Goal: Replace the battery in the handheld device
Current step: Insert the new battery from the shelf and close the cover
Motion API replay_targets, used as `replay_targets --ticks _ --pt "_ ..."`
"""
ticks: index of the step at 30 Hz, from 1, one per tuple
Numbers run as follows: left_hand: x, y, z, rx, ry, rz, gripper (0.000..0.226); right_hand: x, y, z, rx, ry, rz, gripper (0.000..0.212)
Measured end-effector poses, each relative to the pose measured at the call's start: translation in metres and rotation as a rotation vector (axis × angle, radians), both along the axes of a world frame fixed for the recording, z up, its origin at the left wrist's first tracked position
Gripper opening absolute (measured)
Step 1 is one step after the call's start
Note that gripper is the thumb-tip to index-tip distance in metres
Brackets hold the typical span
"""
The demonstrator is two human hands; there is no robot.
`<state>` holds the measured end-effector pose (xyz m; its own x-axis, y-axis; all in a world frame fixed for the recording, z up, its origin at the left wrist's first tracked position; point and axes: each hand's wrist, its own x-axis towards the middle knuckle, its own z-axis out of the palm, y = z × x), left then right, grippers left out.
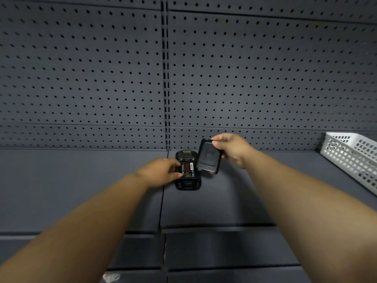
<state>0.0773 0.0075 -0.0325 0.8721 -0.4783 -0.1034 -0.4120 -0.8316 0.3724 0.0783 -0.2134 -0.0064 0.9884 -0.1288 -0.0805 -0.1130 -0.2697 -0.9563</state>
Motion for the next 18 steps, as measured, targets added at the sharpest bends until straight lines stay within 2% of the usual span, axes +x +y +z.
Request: replay_targets --ticks 3,5,12,18 --pt "-0.002 0.003 -0.003 -0.044 -0.003 -0.002 0.072 0.009 0.022 -0.010 -0.046 -0.027 -0.008 0.012" --pt "-0.003 0.005 -0.002 -0.077 -0.021 -0.038 0.080 0.017 0.034 -0.017 -0.062 -0.048 -0.003 0.011" --pt "0.001 0.015 -0.002 -0.050 -0.112 -0.113 0.094 0.030 0.049 -0.027 -0.131 -0.052 0.020 0.021" --pt "0.003 0.017 -0.011 -0.003 -0.180 -0.205 0.098 0.030 0.050 -0.031 -0.118 0.006 0.111 0.019"
